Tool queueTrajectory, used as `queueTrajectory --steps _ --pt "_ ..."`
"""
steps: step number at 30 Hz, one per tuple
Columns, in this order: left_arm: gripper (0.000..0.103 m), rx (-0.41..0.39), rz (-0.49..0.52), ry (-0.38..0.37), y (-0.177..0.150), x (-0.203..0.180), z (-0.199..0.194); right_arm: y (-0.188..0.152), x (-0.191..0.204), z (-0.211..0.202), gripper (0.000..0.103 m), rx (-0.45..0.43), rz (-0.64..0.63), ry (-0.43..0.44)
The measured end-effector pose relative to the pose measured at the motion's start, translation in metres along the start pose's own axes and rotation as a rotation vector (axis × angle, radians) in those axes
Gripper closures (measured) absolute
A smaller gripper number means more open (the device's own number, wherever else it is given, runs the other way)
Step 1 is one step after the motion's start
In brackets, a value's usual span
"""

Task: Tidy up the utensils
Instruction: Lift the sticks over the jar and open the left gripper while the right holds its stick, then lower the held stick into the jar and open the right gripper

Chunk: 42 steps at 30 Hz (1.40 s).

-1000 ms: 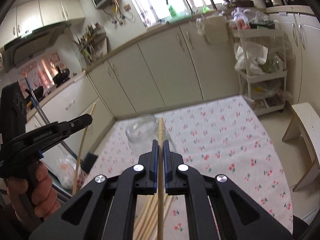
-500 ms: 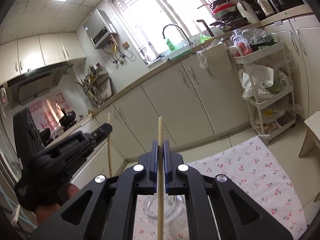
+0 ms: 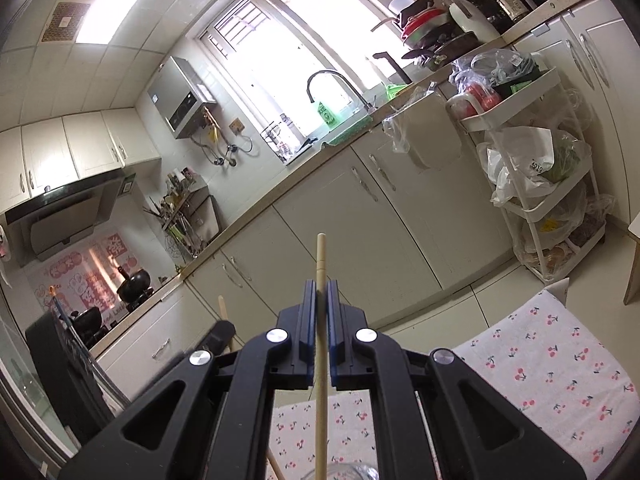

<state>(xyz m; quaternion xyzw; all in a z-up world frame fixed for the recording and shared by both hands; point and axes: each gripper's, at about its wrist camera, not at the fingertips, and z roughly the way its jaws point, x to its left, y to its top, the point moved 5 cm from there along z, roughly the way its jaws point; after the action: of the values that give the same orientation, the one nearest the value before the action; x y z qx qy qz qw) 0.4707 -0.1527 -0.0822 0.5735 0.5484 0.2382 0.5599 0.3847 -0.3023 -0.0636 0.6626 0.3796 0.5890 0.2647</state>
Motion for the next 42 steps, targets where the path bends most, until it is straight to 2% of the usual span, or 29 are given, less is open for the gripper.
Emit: queueTrajectory --steps 9,24,30,35,42 --pt "0.098 0.099 0.007 -0.008 -0.043 0.015 0.002 -0.008 -0.005 0.023 0.097 0.001 0.014 -0.021" --pt "0.097 0.184 0.018 -0.066 -0.062 0.030 -0.041 -0.028 0.003 0.044 0.097 0.053 -0.069 -0.055" --pt "0.091 0.196 0.004 -0.091 -0.059 0.031 -0.059 -0.041 0.007 0.038 0.097 0.071 -0.128 -0.057" --pt "0.083 0.210 -0.018 -0.082 -0.057 0.036 -0.070 -0.045 0.009 0.033 0.097 0.073 -0.151 -0.054" --pt "0.078 0.248 -0.027 -0.058 -0.068 0.042 -0.084 -0.052 0.022 0.022 0.097 0.095 -0.203 -0.030"
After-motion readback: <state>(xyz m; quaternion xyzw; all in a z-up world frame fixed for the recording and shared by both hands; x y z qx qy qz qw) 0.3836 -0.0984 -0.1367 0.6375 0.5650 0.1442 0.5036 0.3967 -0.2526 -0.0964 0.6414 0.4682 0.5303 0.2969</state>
